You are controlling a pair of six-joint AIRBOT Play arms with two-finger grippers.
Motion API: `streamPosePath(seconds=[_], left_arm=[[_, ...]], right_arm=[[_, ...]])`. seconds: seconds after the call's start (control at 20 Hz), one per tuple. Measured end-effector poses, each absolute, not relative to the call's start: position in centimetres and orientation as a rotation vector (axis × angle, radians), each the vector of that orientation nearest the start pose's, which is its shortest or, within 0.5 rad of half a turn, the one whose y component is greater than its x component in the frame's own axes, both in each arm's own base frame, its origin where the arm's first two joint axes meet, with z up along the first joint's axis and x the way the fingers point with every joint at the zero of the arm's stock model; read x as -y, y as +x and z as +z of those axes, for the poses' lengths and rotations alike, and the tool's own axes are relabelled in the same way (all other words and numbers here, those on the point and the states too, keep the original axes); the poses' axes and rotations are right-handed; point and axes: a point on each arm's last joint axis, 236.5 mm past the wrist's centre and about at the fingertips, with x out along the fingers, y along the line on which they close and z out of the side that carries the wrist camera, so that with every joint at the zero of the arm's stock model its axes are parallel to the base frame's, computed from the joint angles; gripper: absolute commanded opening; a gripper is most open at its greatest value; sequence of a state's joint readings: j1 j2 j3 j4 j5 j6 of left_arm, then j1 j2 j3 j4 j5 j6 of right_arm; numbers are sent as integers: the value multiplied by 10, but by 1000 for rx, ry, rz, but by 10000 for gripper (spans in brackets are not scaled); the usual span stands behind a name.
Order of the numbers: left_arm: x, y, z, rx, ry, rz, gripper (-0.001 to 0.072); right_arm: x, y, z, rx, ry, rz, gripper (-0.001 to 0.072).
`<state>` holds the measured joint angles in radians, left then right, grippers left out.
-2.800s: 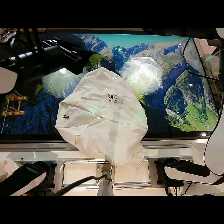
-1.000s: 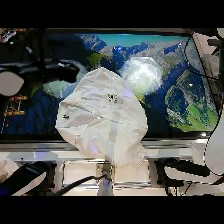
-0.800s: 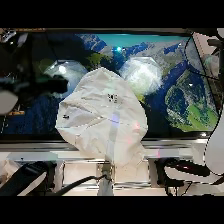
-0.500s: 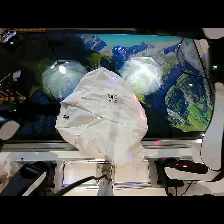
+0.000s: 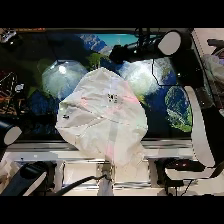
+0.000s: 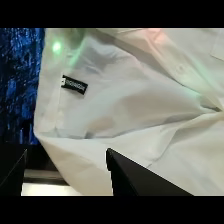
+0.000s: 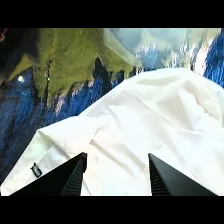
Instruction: Fold the clothes and pants, and hang the long-sleeved shirts on hangers.
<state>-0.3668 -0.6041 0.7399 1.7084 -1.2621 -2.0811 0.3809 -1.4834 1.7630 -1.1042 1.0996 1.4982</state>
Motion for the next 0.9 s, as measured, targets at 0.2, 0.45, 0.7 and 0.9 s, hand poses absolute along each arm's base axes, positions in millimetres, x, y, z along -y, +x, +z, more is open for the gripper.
streamPosePath(seconds=[0.2,0.45,0.7,0.9], left_arm=[[42,227,46,-1146,-93,101,545],[30,205,15,-1248,-44,150,545],[22,191,-6,-1309,-12,175,545],[13,184,-15,-1334,12,208,546]], right_arm=[[-282,439,171,-879,149,690,463],[-283,437,167,-888,148,690,463],[-283,438,166,-889,149,689,463],[-283,438,166,-887,149,688,463]])
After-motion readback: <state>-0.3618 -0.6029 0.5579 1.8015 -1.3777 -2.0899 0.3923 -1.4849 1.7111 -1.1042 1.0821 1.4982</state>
